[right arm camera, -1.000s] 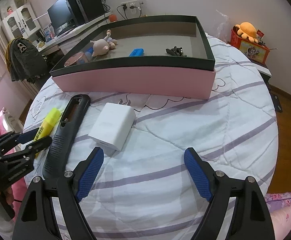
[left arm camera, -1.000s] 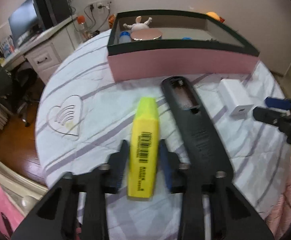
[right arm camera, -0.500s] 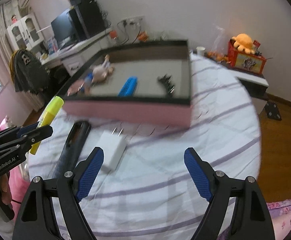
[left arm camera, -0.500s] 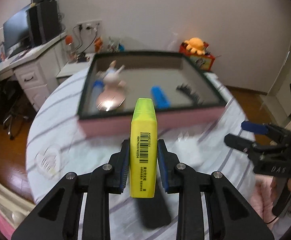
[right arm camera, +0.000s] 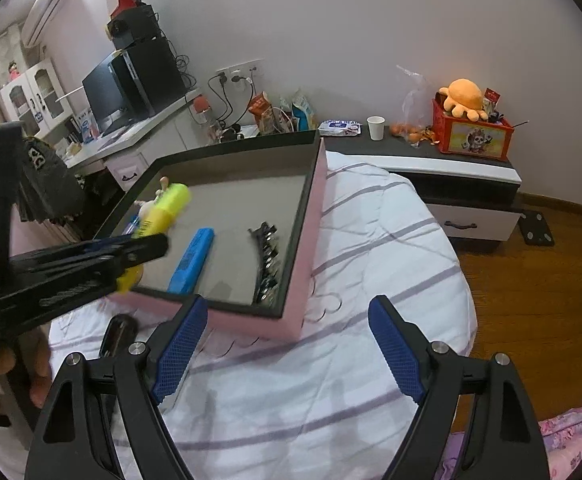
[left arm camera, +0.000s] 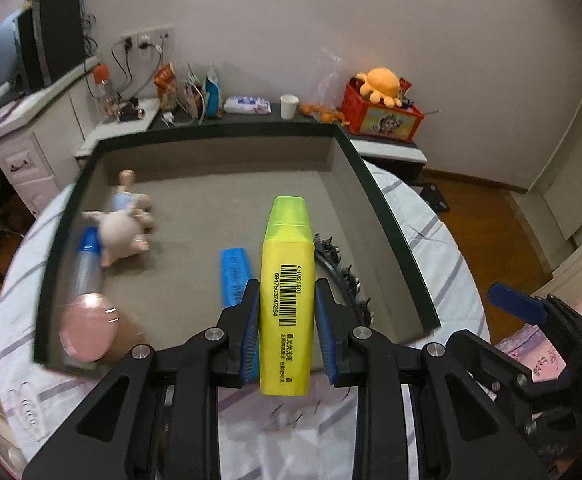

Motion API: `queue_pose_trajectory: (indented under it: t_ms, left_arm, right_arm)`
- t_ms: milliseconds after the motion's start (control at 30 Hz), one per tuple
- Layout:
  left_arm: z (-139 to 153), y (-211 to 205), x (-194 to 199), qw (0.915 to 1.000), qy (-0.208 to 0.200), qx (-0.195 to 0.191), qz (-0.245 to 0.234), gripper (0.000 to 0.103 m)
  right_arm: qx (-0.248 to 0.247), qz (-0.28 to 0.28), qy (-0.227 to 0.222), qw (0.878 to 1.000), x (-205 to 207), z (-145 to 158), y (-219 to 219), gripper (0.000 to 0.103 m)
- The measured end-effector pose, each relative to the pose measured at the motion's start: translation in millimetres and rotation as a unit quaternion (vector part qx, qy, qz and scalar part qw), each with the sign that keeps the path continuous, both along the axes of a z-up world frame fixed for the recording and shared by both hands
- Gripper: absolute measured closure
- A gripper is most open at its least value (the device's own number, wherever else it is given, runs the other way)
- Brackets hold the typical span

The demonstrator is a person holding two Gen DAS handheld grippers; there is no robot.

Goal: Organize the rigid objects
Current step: 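Carry the yellow highlighter into the box beside the blue one and release, then withdraw the left gripper while the right gripper moves toward the white charger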

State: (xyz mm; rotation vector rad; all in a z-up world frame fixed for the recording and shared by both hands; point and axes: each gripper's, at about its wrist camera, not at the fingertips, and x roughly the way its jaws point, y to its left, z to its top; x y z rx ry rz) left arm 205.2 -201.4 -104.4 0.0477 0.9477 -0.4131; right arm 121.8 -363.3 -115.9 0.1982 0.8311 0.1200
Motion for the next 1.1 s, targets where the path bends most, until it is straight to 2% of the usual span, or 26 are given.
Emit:
queue_pose_trajectory:
  t_ms: [233,367,567,767,833,900,967,1100]
  left_arm:
    - [-34,-18,18,0.9988,0.032,0.028,0.023,0.077]
    - [-43,-19,20,0.998,0.04,0.033,0.036,0.077]
    - [-52,-22,20,0.9968,0.051,0.037,0.048,0.076]
    - [-47,-15,17,0.9958,0.052,0.035,0.068,0.074]
    - [-45,-12,15,0.9955,0.05,0.036,0.072,0.068]
    - [-41,-10,12,0.9961,0.049,0.027,0.068,0.054]
    - [-35,-6,8,0.9962,0.044,0.019,0.073,0.047]
    - [-21,10,-2,0.9966,0.038,-0.005,0.072,0.043]
  right_arm:
    - [0.004,0.006,0.007,1.0,24,-12,-9,0.019]
    - [0.006,0.015,0.007,1.0,30,-15,-9,0.019]
    - [-0.003,0.022,0.013,1.0,37,-17,-7,0.019]
    - [-0.009,0.024,0.02,0.999,38,-19,-5,0.019]
    - [-0.011,0.024,0.021,0.999,38,-19,-3,0.019]
    - [-0.012,0.026,0.022,0.999,39,-19,-2,0.019]
    - [-0.015,0.026,0.023,0.999,38,-18,0,0.019]
    - [-0.018,0.02,0.021,0.999,33,-13,0,0.019]
